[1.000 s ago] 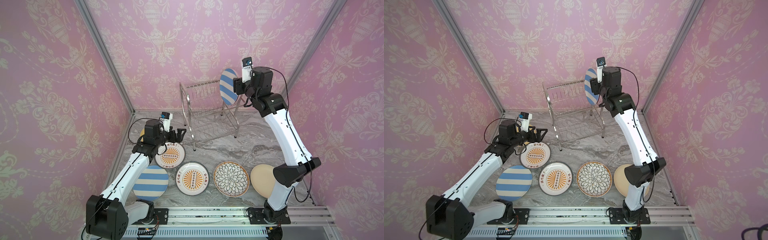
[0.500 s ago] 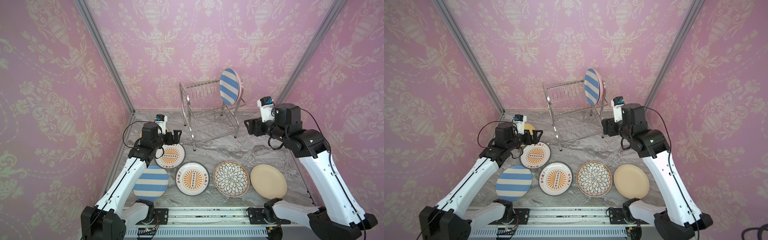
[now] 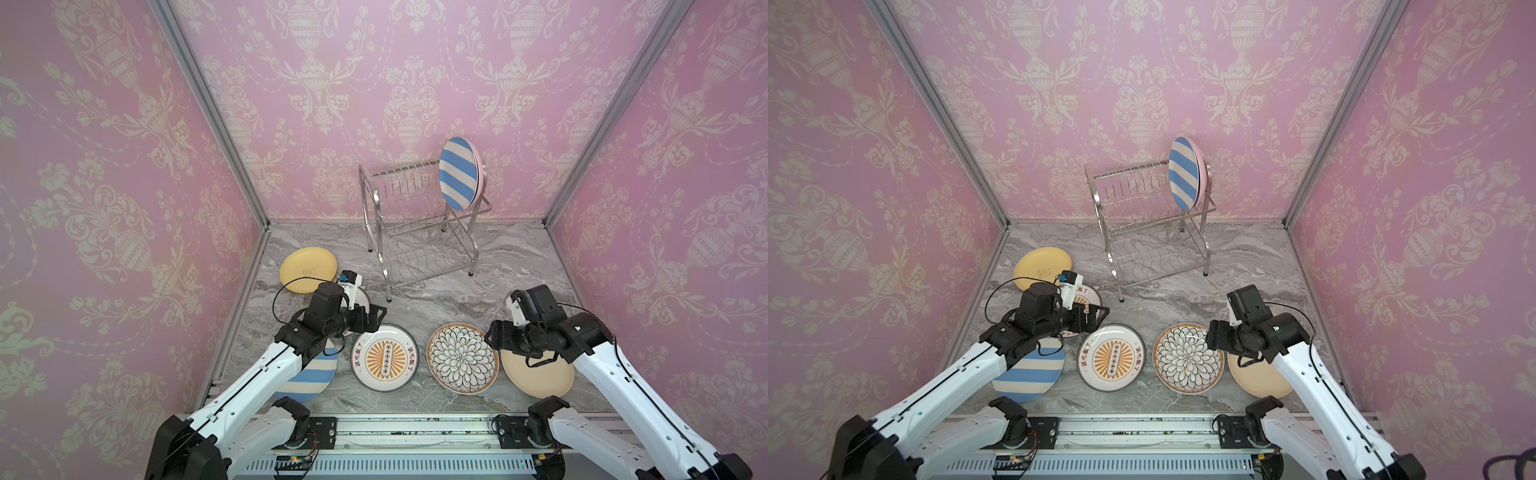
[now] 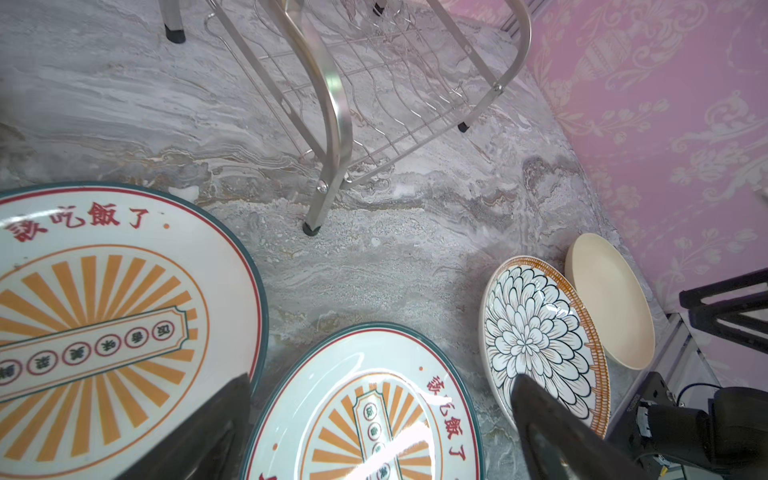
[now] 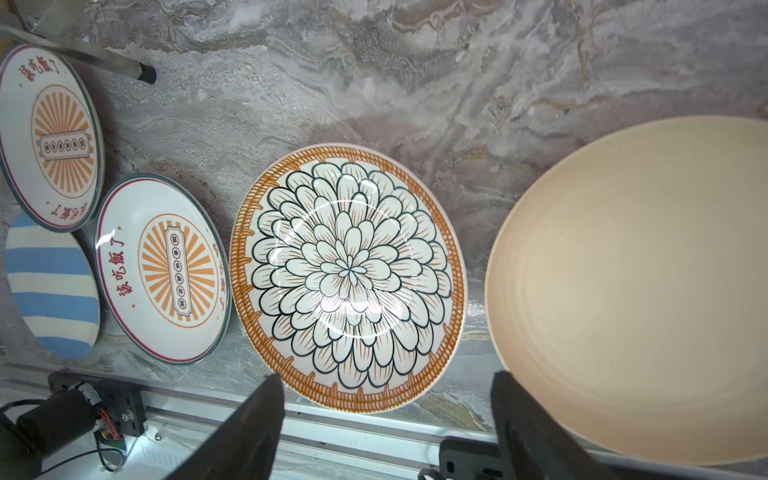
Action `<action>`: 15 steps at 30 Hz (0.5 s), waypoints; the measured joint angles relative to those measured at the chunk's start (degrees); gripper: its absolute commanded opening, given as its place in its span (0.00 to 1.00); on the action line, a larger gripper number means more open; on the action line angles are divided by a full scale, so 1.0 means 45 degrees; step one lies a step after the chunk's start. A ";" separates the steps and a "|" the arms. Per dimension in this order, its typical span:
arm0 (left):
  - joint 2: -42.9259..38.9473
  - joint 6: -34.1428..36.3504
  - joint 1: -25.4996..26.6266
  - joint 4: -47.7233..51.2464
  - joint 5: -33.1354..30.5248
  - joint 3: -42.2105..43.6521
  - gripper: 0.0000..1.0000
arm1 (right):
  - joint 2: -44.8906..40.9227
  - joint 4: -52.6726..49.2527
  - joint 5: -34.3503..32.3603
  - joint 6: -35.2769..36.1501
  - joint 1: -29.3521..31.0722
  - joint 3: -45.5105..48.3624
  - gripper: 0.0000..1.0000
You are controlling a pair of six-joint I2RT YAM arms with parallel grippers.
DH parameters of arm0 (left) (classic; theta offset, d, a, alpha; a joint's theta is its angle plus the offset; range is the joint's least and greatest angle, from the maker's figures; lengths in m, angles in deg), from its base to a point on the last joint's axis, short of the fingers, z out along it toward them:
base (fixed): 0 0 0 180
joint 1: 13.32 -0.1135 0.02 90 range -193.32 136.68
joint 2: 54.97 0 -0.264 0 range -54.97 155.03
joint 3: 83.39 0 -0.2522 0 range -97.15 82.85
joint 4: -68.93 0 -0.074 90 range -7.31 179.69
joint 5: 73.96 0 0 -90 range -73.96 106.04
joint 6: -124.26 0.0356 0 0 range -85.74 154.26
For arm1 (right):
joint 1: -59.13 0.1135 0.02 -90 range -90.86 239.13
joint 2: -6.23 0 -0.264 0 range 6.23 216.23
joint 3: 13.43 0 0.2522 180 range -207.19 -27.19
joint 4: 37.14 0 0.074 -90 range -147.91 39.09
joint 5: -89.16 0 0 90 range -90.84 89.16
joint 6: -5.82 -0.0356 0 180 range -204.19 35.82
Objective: Load the plates into the dish rack
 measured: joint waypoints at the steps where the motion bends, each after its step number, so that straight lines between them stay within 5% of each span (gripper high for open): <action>1: 0.0073 -0.0044 0.0170 -0.0102 0.0005 0.0049 0.99 | -0.0350 0.0151 0.0277 -0.0510 0.0000 0.0597 0.77; 9: 0.0675 -0.0238 0.0758 -0.1486 0.0117 0.0364 0.99 | -0.1501 -0.0413 -0.0039 -0.2832 -0.0049 0.2132 0.81; 15: 0.1151 -0.0233 0.0792 -0.2195 0.0476 0.0500 0.99 | -0.1292 0.0636 -0.0549 -0.3322 -0.1370 0.2327 0.81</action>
